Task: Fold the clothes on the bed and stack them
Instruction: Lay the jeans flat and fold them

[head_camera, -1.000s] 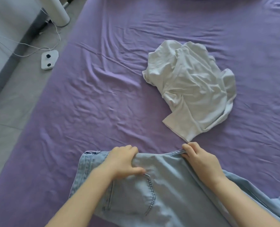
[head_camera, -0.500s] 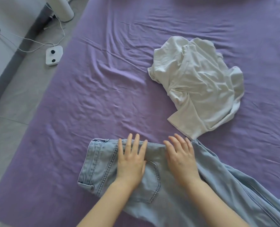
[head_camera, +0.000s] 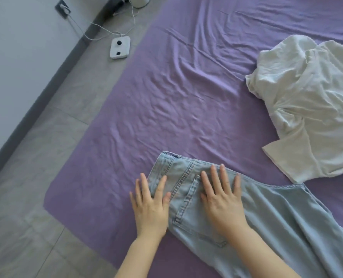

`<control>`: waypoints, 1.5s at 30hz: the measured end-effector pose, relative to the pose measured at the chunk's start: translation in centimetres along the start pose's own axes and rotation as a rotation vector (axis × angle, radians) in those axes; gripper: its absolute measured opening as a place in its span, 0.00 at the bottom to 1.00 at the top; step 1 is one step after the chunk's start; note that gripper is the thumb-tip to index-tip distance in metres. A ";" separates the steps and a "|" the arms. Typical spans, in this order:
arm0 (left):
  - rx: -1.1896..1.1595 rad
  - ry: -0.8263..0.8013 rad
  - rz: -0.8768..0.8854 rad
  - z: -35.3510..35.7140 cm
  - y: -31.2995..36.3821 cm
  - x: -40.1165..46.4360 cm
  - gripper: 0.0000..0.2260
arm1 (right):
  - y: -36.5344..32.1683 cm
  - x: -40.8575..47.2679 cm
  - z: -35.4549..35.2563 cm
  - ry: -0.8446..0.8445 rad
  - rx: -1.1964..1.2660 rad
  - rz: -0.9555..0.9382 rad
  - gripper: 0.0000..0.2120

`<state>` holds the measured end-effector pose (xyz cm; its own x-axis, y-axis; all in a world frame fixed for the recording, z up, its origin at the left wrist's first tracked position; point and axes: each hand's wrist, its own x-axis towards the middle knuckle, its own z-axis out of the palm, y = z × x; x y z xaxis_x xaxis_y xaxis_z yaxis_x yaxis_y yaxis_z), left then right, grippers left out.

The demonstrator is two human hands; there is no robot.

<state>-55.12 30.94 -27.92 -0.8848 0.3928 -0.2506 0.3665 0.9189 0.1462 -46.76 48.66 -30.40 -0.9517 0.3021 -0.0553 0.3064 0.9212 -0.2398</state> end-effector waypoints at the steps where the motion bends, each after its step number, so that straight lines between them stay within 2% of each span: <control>1: -0.075 -0.024 -0.012 -0.3 -0.3 0.1 0.23 | -1.2 -0.4 -0.2 0.031 0.028 -0.069 0.26; 4: -0.279 -0.037 -0.082 -1.0 -0.1 0.6 0.30 | -4.5 -2.6 -0.1 0.006 0.094 -0.293 0.33; 6: -0.454 -0.016 -0.160 -1.5 0.0 0.8 0.36 | -5.5 -3.5 0.3 -0.101 0.068 -0.309 0.38; 7: -0.523 0.004 -0.173 -1.9 0.1 0.8 0.37 | -5.7 -3.4 0.4 -0.118 0.060 -0.290 0.36; 10: -0.705 0.057 -0.268 -2.7 -0.3 0.0 0.30 | -5.3 -2.2 -0.2 -0.043 0.131 -0.216 0.21; 12: -0.807 0.070 -0.394 -3.1 -0.6 -0.7 0.24 | -4.6 -1.5 -0.9 0.032 0.199 -0.216 0.15; 16: -0.910 -0.042 -0.423 -3.8 0.1 -1.7 0.14 | -3.2 -0.9 -2.0 -0.019 0.410 -0.171 0.15; 18: -1.067 -0.041 -0.473 -3.9 0.4 -1.7 0.07 | -3.1 -0.9 -2.2 -0.037 0.500 -0.093 0.17; 19: -1.154 -0.046 -0.502 -4.0 0.4 -1.7 0.08 | -3.4 -1.0 -2.3 -0.033 0.512 -0.062 0.17; 21: -1.300 -0.073 -0.522 -3.8 -0.1 -1.6 0.21 | -4.3 -1.6 -2.1 -0.036 0.435 -0.045 0.19; 22: -1.346 -0.084 -0.516 -4.0 -0.2 -1.5 0.20 | -4.8 -1.9 -1.8 -0.065 0.346 -0.051 0.23; 25: -1.307 -0.151 -0.420 -4.1 -0.6 -1.4 0.13 | -6.1 -2.6 -1.4 -0.163 0.148 -0.099 0.41; 28: -1.209 -0.263 -0.352 -4.0 -0.9 -1.0 0.15 | -6.5 -2.5 -1.0 -0.118 0.109 -0.108 0.46; 33: -1.251 -0.363 -0.339 -4.6 -0.9 -0.5 0.08 | -6.4 -2.9 -0.8 -0.028 0.089 -0.131 0.48; 35: -1.215 -0.314 -0.314 -4.5 -0.7 -0.5 0.08 | -6.8 -2.9 -0.8 -0.041 0.065 -0.125 0.48; 38: -0.967 -0.167 -0.259 -4.4 -0.7 -0.6 0.22 | -7.2 -3.2 -1.2 -0.050 0.091 -0.128 0.47; 40: -0.835 -0.050 -0.282 -4.9 -0.8 -0.5 0.27 | -7.2 -3.4 -1.9 -0.011 0.166 -0.153 0.45; 43: -0.791 0.022 -0.359 -5.6 -1.1 0.0 0.29 | -8.0 -3.4 -2.8 0.051 0.223 -0.156 0.43; 45: -0.753 0.049 -0.372 -5.3 -1.5 0.5 0.27 | -8.7 -3.3 -2.4 0.018 0.180 -0.138 0.43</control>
<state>-57.62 29.52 -23.15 -0.9276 0.0510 -0.3700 -0.2267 0.7105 0.6662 -46.25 40.21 -25.75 -0.9834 0.1815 0.0066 0.1626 0.8959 -0.4134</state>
